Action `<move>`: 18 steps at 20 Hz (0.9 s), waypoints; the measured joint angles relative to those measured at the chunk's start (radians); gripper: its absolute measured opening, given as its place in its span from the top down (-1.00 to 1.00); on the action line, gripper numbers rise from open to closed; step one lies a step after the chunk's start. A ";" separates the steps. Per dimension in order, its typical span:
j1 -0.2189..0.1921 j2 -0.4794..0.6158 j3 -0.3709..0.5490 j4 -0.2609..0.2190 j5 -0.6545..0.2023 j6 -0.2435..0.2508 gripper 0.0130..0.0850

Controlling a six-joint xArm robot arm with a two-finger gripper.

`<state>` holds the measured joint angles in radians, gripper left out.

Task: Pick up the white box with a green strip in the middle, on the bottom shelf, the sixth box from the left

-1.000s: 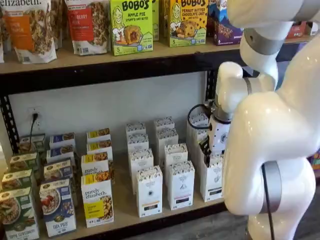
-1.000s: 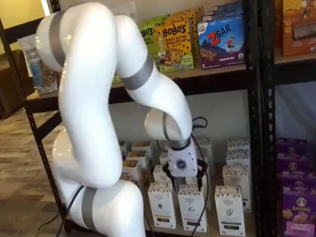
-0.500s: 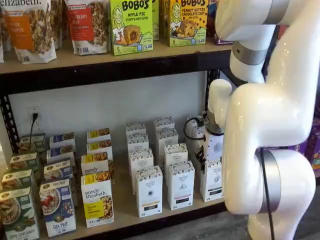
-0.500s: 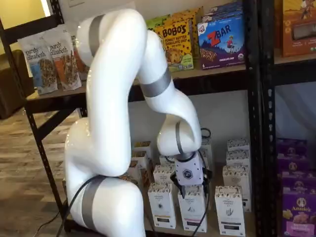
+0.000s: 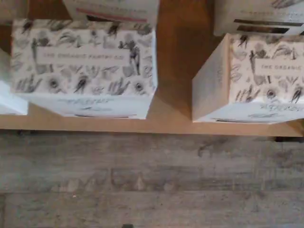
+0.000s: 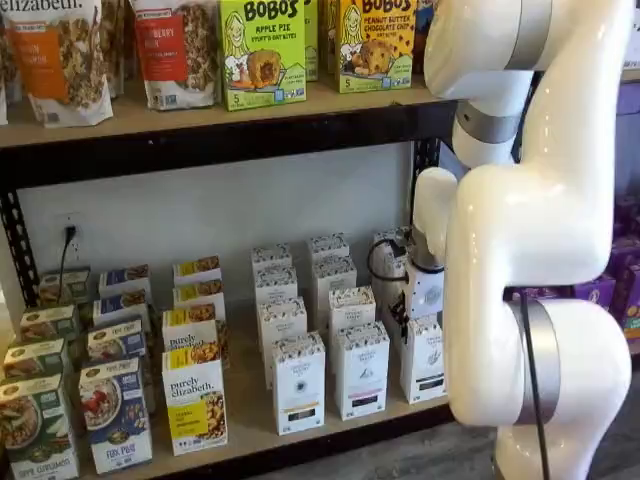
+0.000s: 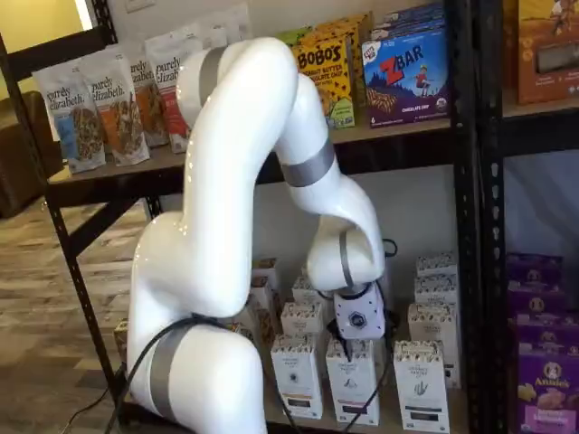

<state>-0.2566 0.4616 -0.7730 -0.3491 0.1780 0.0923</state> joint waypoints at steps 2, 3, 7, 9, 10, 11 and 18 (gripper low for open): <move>-0.015 0.041 -0.049 0.002 0.003 -0.017 -1.00; -0.022 0.058 -0.070 0.011 0.004 -0.032 -1.00; -0.035 0.118 -0.149 0.086 0.012 -0.119 -1.00; -0.037 0.148 -0.190 0.127 0.022 -0.162 -1.00; -0.038 0.162 -0.213 0.145 0.030 -0.181 -1.00; -0.040 0.177 -0.234 0.156 0.036 -0.194 -1.00; -0.053 0.261 -0.366 0.198 0.077 -0.248 -1.00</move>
<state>-0.3097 0.7227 -1.1389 -0.1512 0.2551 -0.1558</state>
